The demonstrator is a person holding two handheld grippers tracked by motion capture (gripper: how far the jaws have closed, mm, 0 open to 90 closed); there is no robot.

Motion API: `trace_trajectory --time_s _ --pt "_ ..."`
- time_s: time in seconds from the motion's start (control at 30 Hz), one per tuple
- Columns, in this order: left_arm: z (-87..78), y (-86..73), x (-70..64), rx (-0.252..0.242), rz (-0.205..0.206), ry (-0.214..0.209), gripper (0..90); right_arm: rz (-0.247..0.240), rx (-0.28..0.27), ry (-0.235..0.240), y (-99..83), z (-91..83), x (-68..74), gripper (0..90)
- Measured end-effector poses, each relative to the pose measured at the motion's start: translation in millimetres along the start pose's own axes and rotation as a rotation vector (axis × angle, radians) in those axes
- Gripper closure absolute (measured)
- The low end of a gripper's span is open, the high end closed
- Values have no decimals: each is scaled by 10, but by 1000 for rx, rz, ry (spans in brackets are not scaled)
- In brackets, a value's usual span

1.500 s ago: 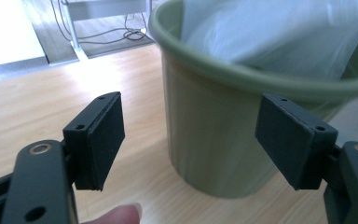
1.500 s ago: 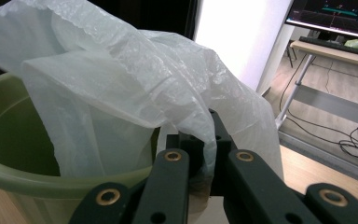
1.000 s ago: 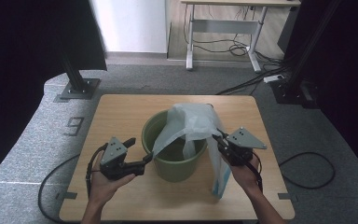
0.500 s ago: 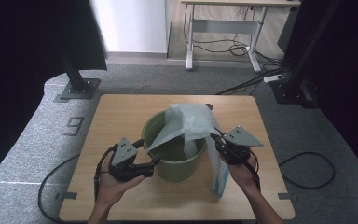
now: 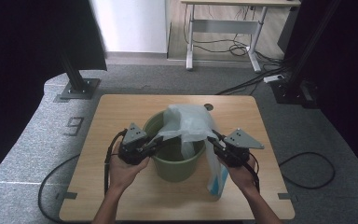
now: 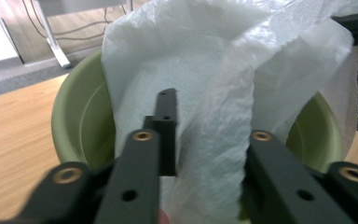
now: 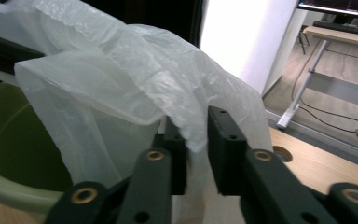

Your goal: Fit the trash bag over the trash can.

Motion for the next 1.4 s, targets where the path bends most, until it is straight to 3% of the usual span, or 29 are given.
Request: trace_trajectory --time_s 0.2,0.37,0.5,0.63,0.7,0.83,1.0,1.07,1.27,1.33,1.4 --pt "47 25 92 7 -26 40 890 38 -33 32 -82 -97 16 415" --pt "108 52 162 28 -48 72 896 68 -26 57 -269 -225 60 319" --pt "135 27 196 33 -70 72 896 84 -19 65 -515 -296 95 281" --pt "132 13 212 36 -76 67 896 83 37 19 -849 -226 69 268" --pt "129 14 213 36 -78 62 896 100 56 5 -948 -181 30 285" --pt "134 18 205 40 -73 53 894 129 64 -30 -1085 -83 -74 408" --pt "134 7 207 48 -71 39 891 115 43 -29 -1084 -70 -177 791" --pt "136 1 207 44 -73 21 888 98 16 -26 -1019 -120 -213 877" --pt "196 15 135 41 -56 -42 831 69 -114 -53 -746 -381 -291 883" --pt "185 25 111 24 -27 -61 725 56 -133 -63 -678 -444 -308 883" --pt "134 42 61 -7 17 -8 559 45 -144 -63 -600 -495 -320 882"
Point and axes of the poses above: each handheld gripper's, and its own axes: z roughly forward along the jaws, y roughly out of its top, x roughly to its left, the point moved 1 cm from there along z, roughly forward along the jaws, and after that the axes turned 13 degrees about z, right-handed, at the moved point
